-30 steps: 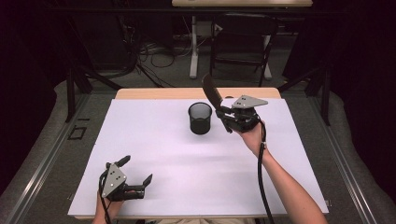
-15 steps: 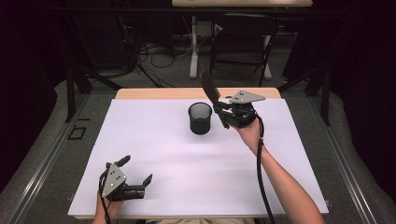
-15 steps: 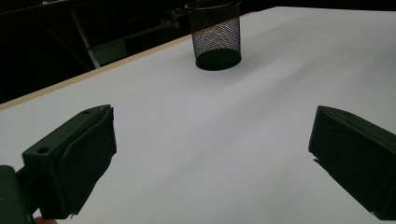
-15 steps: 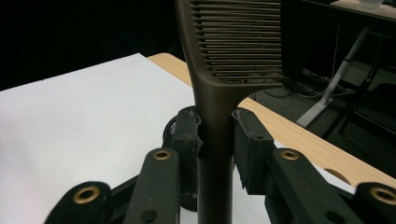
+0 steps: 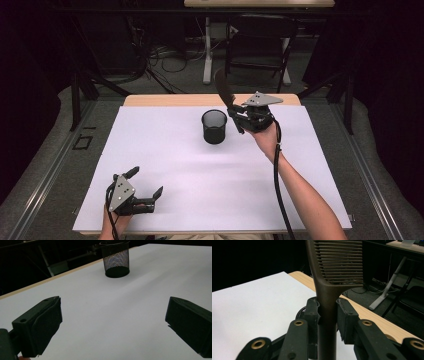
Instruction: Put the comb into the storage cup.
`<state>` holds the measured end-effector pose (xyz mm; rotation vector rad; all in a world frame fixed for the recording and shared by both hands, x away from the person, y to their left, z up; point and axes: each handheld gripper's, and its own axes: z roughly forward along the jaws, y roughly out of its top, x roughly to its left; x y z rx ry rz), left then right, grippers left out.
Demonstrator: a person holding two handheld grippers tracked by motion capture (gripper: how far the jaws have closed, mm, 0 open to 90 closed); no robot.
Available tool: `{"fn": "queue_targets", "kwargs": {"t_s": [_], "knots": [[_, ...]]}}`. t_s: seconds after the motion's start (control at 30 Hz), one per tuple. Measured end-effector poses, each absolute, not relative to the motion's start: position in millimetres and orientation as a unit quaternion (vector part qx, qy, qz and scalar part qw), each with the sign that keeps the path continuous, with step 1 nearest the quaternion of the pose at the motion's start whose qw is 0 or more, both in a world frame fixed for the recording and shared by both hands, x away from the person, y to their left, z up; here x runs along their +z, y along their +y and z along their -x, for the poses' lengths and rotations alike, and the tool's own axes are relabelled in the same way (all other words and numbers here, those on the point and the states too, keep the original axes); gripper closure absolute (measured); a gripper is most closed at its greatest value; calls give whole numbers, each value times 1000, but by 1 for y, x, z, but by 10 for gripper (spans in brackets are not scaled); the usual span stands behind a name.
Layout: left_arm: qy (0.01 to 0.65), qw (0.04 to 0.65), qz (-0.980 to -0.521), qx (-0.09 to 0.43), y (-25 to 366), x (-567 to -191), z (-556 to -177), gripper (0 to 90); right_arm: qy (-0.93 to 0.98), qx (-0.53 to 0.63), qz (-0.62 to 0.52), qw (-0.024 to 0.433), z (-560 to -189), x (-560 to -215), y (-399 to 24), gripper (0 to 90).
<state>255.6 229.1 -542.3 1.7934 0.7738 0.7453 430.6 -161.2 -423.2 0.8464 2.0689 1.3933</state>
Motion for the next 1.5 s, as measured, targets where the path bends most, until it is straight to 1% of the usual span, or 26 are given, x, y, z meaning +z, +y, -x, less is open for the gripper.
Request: {"fn": "queue_targets", "kwargs": {"t_s": [1.5], "knots": [[318, 500, -743, 310, 229, -542, -256, 9, 737, 543, -302, 267, -451, -408, -139, 724]]}}
